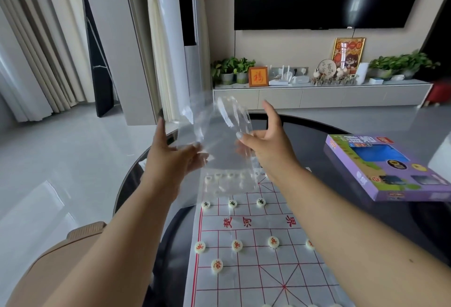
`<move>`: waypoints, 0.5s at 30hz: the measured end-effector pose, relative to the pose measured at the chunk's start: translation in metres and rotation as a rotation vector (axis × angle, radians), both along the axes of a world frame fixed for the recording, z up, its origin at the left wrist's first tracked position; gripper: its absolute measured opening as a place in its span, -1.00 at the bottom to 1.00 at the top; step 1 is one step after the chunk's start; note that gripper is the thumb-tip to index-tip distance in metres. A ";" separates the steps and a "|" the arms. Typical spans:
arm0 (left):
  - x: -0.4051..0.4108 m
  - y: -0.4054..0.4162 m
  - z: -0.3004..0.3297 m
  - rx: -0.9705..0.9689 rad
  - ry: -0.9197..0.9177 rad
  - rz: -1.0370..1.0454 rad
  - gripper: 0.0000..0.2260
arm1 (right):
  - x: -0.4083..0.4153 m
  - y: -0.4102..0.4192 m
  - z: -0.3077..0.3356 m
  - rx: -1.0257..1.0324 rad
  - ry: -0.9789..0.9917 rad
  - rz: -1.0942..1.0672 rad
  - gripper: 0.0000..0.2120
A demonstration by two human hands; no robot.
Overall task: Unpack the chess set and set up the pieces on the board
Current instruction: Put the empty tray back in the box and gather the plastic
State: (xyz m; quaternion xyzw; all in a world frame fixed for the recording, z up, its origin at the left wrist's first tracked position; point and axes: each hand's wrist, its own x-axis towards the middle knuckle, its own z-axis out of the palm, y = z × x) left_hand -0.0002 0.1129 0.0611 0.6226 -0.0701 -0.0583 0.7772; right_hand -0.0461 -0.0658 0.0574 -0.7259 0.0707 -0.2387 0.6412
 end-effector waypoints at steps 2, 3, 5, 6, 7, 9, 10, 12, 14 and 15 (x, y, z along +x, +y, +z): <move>0.001 0.002 0.000 0.042 -0.076 -0.003 -0.29 | -0.002 0.000 0.000 -0.063 -0.061 0.015 -0.54; 0.001 0.002 0.001 0.056 -0.101 -0.011 -0.42 | -0.003 0.000 0.000 -0.091 -0.071 0.046 -0.62; 0.000 0.001 0.003 0.112 -0.127 -0.036 -0.68 | -0.004 -0.002 0.000 -0.119 -0.064 0.154 -0.67; 0.001 0.001 0.002 0.140 -0.142 -0.053 -0.72 | -0.005 -0.004 -0.001 -0.136 -0.053 0.218 -0.64; 0.001 0.001 0.002 0.168 -0.164 -0.072 -0.72 | -0.005 -0.007 -0.001 -0.179 -0.025 0.257 -0.59; 0.002 0.004 0.005 0.257 -0.226 -0.091 -0.65 | -0.006 -0.013 0.000 -0.290 0.070 0.246 -0.49; 0.002 0.006 0.007 0.318 -0.262 -0.086 -0.63 | -0.005 -0.016 0.001 -0.337 0.110 0.208 -0.45; 0.002 0.010 0.011 0.455 -0.322 -0.047 -0.66 | -0.003 -0.020 0.005 -0.449 0.140 0.133 -0.51; 0.003 0.012 0.013 0.598 -0.394 0.007 -0.75 | -0.003 -0.021 0.009 -0.604 0.139 0.067 -0.76; 0.004 0.012 0.014 0.664 -0.436 0.021 -0.80 | -0.002 -0.023 0.010 -0.664 0.134 0.040 -0.88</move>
